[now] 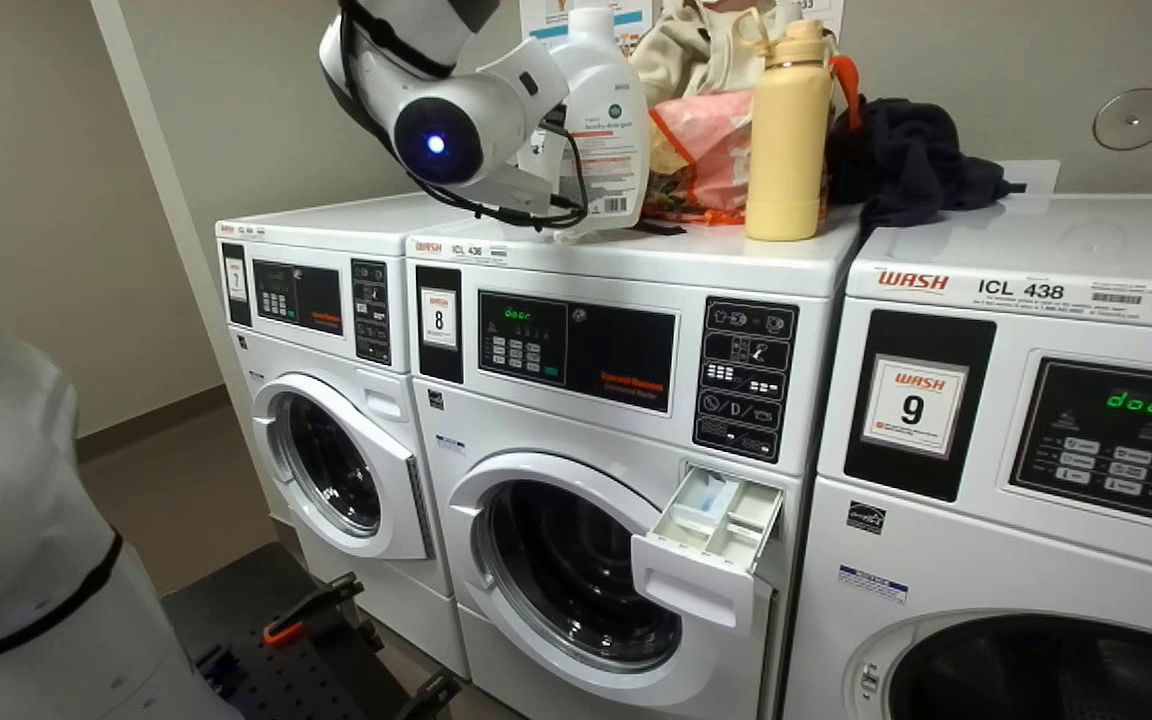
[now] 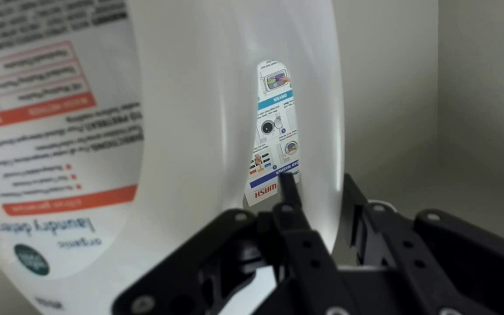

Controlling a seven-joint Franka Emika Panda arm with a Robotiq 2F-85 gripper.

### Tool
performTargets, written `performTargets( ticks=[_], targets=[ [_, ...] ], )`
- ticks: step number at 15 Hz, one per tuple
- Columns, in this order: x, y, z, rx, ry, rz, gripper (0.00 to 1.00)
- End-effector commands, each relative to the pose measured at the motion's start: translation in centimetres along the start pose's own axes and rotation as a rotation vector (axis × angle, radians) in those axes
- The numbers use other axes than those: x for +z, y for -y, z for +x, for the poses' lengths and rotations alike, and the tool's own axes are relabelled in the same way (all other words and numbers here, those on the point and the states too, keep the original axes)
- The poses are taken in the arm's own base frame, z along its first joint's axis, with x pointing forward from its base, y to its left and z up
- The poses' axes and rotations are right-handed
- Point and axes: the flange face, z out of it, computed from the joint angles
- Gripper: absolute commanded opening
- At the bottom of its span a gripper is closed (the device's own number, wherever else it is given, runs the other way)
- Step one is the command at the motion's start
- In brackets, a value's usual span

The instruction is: Pour some liquid from the white container into the washing machine soap chamber

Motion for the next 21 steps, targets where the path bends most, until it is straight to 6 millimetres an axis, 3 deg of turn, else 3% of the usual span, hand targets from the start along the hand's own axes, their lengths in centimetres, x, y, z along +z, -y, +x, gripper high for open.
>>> performTargets(
  ticks=[1, 9, 10, 11, 17, 21],
  targets=[
    [1.8, -0.1, 2.3, 0.016, -0.027, -0.040, 0.07],
    [2.7, -0.7, 2.3, 0.042, 0.011, -0.133, 0.07],
    [2.7, -0.7, 2.4, 0.041, 0.012, -0.143, 0.51],
    [2.8, -0.8, 2.5, 0.042, 0.015, -0.150, 0.53],
    [2.8, -0.6, 3.6, 0.041, 0.010, -0.166, 0.97],
    [2.5, -0.4, 3.8, 0.044, 0.018, -0.170, 1.00]
  ],
)
